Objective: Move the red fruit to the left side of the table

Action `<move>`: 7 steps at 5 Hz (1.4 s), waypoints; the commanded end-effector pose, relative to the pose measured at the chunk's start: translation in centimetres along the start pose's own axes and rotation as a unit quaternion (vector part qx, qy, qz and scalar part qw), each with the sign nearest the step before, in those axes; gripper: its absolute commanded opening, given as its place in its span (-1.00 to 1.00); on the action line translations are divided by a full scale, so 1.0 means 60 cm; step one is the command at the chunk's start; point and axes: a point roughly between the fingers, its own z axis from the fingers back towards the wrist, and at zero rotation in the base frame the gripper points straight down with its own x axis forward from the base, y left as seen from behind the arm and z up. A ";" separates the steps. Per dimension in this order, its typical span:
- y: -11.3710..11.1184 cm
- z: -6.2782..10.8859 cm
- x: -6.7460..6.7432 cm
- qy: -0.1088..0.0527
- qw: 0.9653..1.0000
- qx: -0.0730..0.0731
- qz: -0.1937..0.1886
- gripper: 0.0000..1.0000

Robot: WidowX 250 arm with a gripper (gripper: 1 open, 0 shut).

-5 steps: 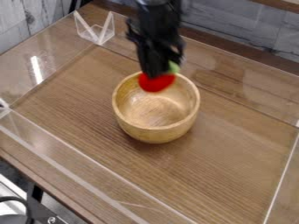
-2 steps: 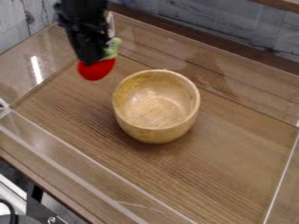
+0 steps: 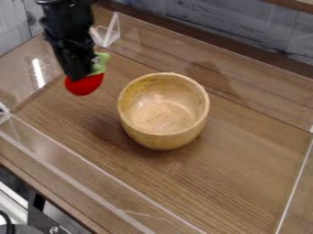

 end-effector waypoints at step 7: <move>0.063 -0.040 -0.030 0.029 0.998 0.007 0.057 -1.00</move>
